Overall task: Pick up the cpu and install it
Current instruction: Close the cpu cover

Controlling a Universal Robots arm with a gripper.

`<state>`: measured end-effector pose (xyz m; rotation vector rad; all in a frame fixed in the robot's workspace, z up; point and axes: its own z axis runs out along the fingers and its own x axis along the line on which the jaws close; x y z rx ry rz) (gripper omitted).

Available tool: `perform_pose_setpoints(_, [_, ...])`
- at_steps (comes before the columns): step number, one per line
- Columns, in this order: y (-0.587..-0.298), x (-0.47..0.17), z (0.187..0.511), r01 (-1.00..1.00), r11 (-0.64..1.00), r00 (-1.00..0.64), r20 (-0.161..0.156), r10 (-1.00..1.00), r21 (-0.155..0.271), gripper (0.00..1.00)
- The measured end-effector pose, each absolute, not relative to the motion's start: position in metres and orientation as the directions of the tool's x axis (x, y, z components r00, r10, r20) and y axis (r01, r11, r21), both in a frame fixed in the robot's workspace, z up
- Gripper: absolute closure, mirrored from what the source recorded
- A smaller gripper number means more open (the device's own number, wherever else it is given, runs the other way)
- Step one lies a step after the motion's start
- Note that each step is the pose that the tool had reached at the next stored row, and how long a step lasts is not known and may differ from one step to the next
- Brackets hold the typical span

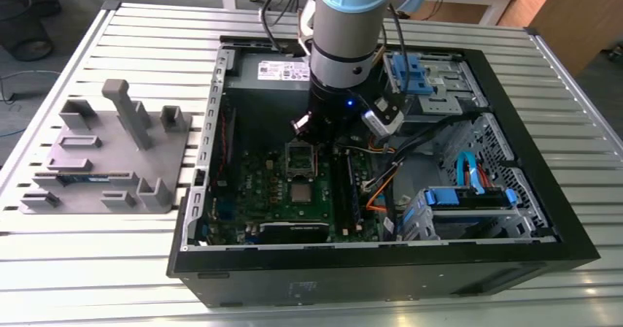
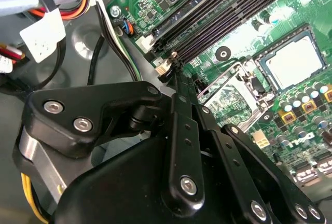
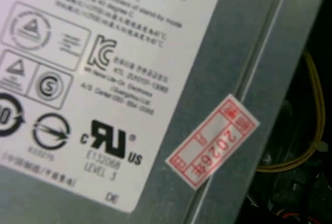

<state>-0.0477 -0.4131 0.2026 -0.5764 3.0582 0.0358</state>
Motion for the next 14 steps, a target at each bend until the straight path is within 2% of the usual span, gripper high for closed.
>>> perform_pose_setpoints(14, [-0.4134, -0.0481, 0.2071, -0.368, 0.930, -0.930, -0.033, -0.367, 0.017, 0.89])
